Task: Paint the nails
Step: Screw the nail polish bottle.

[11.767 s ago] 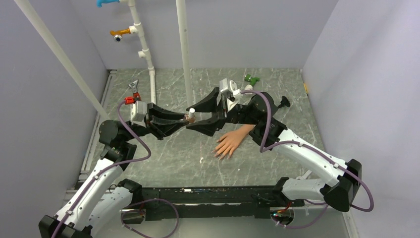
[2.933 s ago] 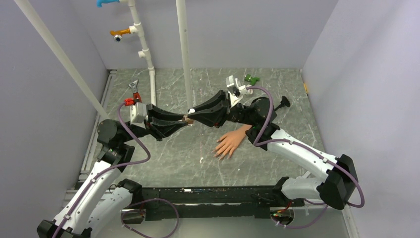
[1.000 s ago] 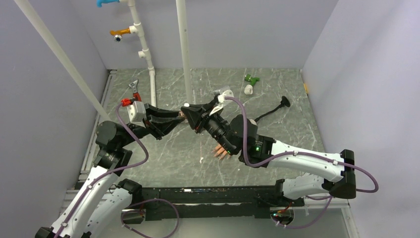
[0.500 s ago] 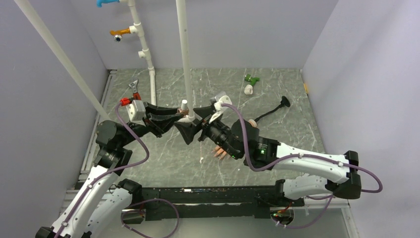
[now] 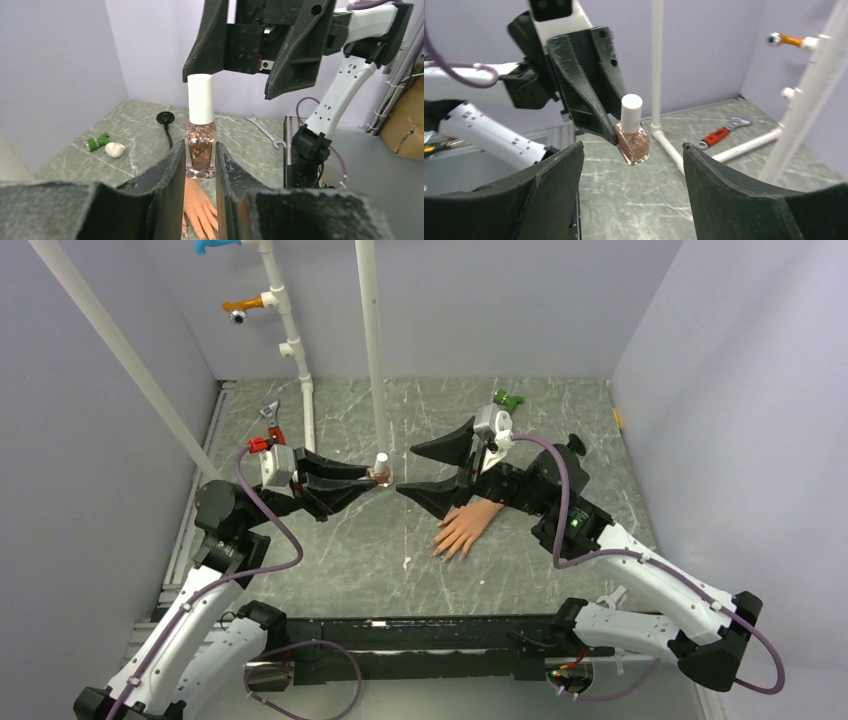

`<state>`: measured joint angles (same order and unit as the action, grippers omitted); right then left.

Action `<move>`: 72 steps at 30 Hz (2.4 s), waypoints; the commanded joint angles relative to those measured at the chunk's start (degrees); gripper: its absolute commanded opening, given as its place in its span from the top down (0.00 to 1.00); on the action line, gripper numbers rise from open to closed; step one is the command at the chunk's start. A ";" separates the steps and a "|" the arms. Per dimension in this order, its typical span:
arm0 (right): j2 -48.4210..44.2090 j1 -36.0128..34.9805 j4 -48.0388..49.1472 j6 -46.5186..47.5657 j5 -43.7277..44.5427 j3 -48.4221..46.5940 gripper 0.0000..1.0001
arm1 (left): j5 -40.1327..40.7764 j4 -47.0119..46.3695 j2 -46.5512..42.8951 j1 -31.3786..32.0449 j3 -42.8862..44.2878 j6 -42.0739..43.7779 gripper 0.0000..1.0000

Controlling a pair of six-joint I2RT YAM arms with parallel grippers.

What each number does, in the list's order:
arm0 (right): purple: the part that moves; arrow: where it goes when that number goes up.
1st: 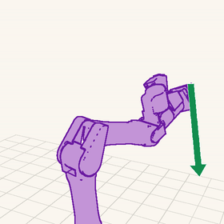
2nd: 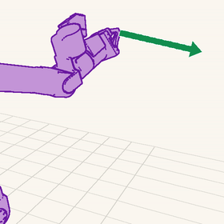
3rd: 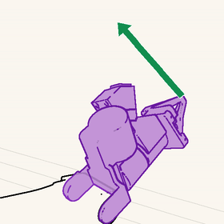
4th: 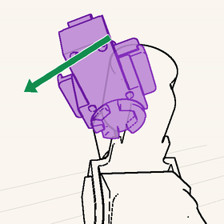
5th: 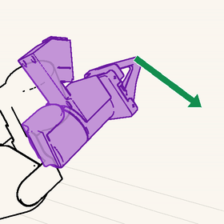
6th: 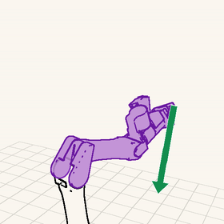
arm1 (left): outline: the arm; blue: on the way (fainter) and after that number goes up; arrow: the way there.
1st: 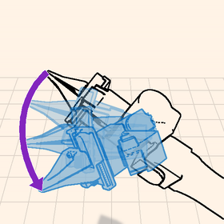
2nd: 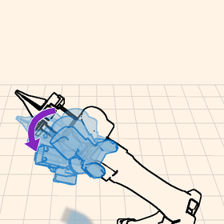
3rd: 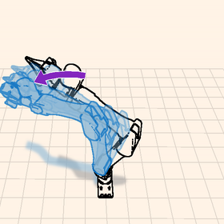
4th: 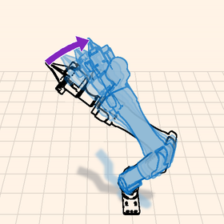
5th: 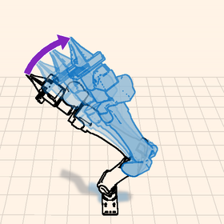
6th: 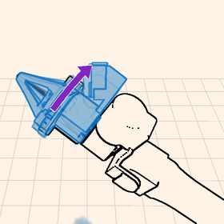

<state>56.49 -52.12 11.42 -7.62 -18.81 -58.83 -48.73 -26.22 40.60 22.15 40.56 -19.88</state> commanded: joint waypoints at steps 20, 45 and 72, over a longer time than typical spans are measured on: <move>9.37 6.66 18.76 -12.06 -27.40 -3.40 0.42 | -6.71 -5.12 1.92 -0.06 3.22 -2.95 1.00; 13.27 6.67 21.32 -13.47 -26.29 -5.01 0.57 | -7.78 -5.96 2.70 -0.08 3.21 -3.59 1.00; 12.35 5.78 17.32 -9.20 -23.26 -3.14 0.93 | -3.24 -2.70 1.43 -0.07 2.99 -0.77 1.00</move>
<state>70.28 -45.76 29.74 -18.90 -43.72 -61.14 -54.46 -27.73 43.27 22.15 41.50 -22.04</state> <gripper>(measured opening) 0.223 0.274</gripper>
